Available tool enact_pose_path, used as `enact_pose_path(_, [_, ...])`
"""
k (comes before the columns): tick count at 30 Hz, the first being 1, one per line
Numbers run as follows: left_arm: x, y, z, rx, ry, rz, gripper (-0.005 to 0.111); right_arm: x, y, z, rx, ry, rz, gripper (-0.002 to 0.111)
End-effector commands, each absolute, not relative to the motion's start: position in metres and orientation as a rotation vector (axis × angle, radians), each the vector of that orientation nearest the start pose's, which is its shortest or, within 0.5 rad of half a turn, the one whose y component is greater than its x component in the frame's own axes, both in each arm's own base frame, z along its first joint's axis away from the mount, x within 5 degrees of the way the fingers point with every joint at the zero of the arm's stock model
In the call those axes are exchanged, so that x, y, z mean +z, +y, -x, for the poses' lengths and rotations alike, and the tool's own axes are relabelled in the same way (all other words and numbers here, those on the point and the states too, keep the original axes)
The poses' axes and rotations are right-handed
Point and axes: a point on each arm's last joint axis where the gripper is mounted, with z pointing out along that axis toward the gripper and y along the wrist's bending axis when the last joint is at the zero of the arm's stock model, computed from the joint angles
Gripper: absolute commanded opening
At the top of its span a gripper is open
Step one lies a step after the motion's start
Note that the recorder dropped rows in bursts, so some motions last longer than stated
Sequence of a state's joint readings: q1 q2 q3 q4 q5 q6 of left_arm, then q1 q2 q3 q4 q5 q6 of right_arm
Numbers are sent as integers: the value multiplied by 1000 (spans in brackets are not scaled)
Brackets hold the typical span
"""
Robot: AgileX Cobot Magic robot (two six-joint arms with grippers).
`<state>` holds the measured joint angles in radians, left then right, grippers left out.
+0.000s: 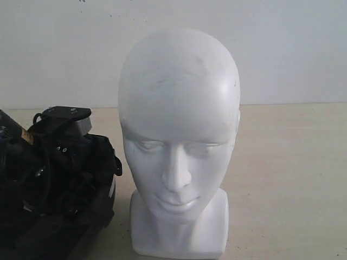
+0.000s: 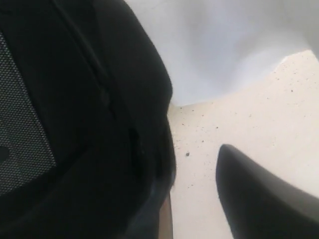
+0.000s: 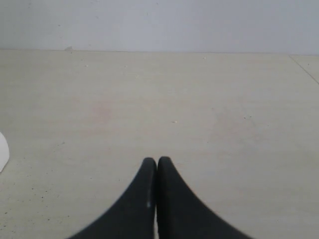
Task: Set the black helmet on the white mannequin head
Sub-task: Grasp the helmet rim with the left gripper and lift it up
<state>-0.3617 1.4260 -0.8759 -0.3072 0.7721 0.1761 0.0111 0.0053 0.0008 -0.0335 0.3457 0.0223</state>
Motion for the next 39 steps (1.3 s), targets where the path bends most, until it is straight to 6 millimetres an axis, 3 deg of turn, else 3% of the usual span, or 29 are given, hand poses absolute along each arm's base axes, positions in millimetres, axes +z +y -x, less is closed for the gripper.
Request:
enact_pose_path(1, [218, -117, -247, -397, 2792, -503, 65, 182, 0, -54, -7, 1825, 8, 0])
enact_pose_path(6, [202, -119, -257, -380, 2814, -488, 64, 182, 0, -54, -7, 1825, 8, 0])
enact_pose_path(13, [192, -120, -262, -363, 2820, -485, 56, 182, 0, -54, -7, 1826, 9, 0])
enact_pose_path(16, [190, -118, -262, -329, 2832, -481, 43, 182, 0, -54, -7, 1826, 9, 0])
enact_pose_path(21, [191, -116, -262, -291, 2834, -493, 4, 182, 0, -54, -7, 1826, 9, 0])
enact_pose_path(30, [199, -114, -259, -285, 2826, -499, 4, 182, 0, -54, -7, 1826, 9, 0])
enact_pose_path(39, [241, -105, -250, -206, 2726, -521, 4, 182, 0, -54, -7, 1825, 9, 0])
